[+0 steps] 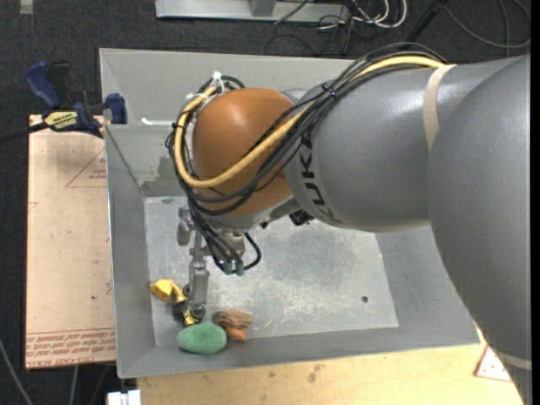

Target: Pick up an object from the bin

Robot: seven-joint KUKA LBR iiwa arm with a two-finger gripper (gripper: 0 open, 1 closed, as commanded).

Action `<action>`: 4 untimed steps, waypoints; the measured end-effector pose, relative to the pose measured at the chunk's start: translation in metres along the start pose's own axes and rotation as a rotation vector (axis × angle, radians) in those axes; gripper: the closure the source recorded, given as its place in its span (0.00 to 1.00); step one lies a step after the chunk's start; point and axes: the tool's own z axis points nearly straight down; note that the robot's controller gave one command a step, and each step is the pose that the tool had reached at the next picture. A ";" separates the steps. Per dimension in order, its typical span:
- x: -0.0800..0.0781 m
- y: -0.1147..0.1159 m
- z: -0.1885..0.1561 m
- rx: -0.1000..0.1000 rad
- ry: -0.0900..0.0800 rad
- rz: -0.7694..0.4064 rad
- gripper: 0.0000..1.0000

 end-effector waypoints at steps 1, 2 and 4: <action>-0.002 -0.001 -0.005 -0.002 -0.007 0.004 0.00; 0.009 -0.013 0.046 -0.003 -0.013 -0.058 0.00; -0.010 -0.022 0.150 -0.016 -0.056 -0.127 0.00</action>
Offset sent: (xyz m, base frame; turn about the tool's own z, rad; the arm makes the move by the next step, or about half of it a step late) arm -0.0283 -0.0318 -0.1198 -0.1432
